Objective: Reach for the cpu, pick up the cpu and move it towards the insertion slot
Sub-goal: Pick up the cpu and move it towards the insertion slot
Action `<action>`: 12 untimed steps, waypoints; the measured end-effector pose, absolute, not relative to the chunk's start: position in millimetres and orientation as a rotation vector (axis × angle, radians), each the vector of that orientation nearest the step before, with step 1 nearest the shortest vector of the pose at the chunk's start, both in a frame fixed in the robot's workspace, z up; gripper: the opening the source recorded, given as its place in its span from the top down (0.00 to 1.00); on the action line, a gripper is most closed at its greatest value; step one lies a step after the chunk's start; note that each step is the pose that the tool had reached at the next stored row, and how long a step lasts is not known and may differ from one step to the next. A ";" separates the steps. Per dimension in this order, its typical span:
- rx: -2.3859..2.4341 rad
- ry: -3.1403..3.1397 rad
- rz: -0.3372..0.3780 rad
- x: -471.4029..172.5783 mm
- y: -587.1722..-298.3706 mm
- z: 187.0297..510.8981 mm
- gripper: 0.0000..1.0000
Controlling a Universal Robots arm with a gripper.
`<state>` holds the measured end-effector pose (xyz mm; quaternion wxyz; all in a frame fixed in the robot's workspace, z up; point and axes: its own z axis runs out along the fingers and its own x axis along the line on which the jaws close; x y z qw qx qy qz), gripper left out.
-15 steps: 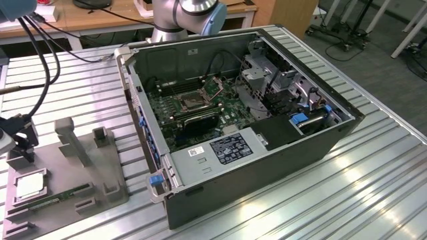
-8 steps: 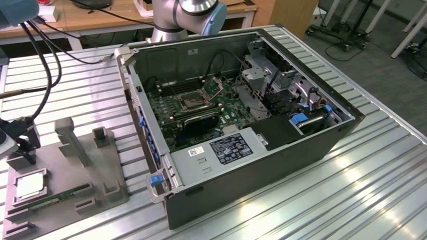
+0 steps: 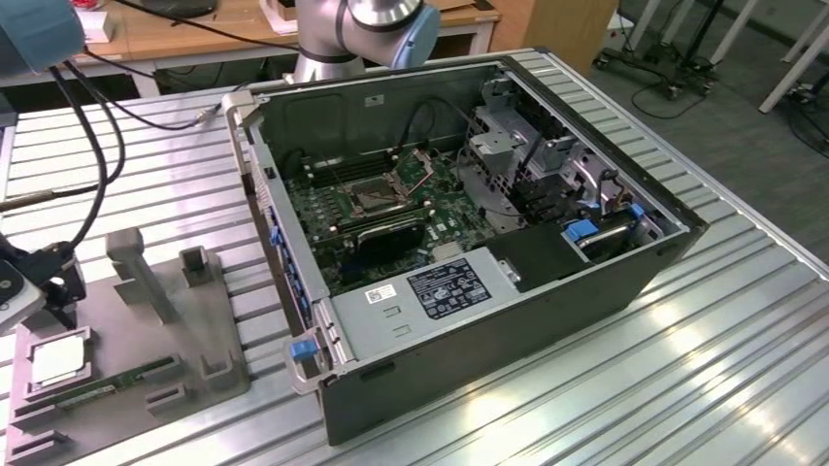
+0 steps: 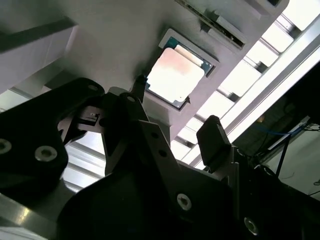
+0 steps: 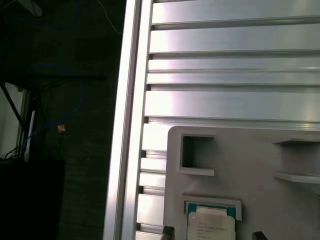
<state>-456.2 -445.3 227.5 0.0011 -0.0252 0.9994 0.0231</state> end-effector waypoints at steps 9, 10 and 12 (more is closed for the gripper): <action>-0.076 3.138 0.072 -456.2 -448.3 211.2 0.32; -0.075 3.138 0.072 -456.2 -448.3 209.4 0.32; -0.073 3.138 0.072 -456.2 -448.3 206.0 0.32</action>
